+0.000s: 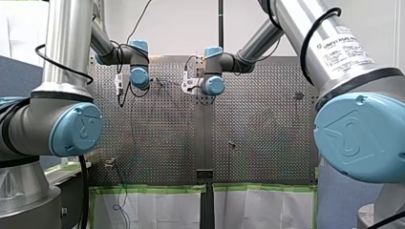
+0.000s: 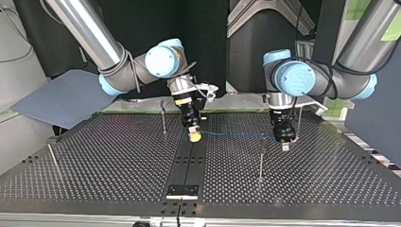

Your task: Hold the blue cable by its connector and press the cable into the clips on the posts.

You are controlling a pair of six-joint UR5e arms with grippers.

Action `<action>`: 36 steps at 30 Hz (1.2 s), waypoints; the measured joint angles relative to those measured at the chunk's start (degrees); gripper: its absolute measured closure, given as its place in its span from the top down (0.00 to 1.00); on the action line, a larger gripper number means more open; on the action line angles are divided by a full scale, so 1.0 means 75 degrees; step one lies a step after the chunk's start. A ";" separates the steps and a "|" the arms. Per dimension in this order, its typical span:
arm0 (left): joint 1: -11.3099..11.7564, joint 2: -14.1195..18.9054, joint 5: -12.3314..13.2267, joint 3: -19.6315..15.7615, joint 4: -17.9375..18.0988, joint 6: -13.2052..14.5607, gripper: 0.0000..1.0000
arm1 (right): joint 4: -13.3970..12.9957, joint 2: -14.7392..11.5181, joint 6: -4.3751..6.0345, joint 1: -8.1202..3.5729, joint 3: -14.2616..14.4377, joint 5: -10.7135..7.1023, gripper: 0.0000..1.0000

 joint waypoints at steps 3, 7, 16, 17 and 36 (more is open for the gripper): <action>0.0092 -0.0041 0.0123 0.0105 -0.0036 -0.0009 0.01 | 0.0000 0.0007 -0.0002 -0.0054 -0.0003 -0.0001 0.00; 0.0201 -0.0206 0.0334 0.0246 -0.0136 -0.0008 0.01 | -0.0005 0.0015 -0.0010 -0.0142 -0.0004 -0.0004 0.00; 0.0396 -0.0360 0.0778 0.0464 -0.0216 -0.0020 0.01 | -0.0020 0.0035 -0.0013 -0.0310 -0.0001 -0.0078 0.00; 0.0413 -0.0360 0.0801 0.0490 -0.0220 -0.0029 0.01 | -0.0023 0.0038 -0.0013 -0.0327 -0.0001 -0.0085 0.00; 0.0681 -0.0792 0.1358 0.1041 -0.0427 -0.0152 0.01 | -0.0004 0.0349 0.0037 -0.0670 -0.0514 -0.0255 0.00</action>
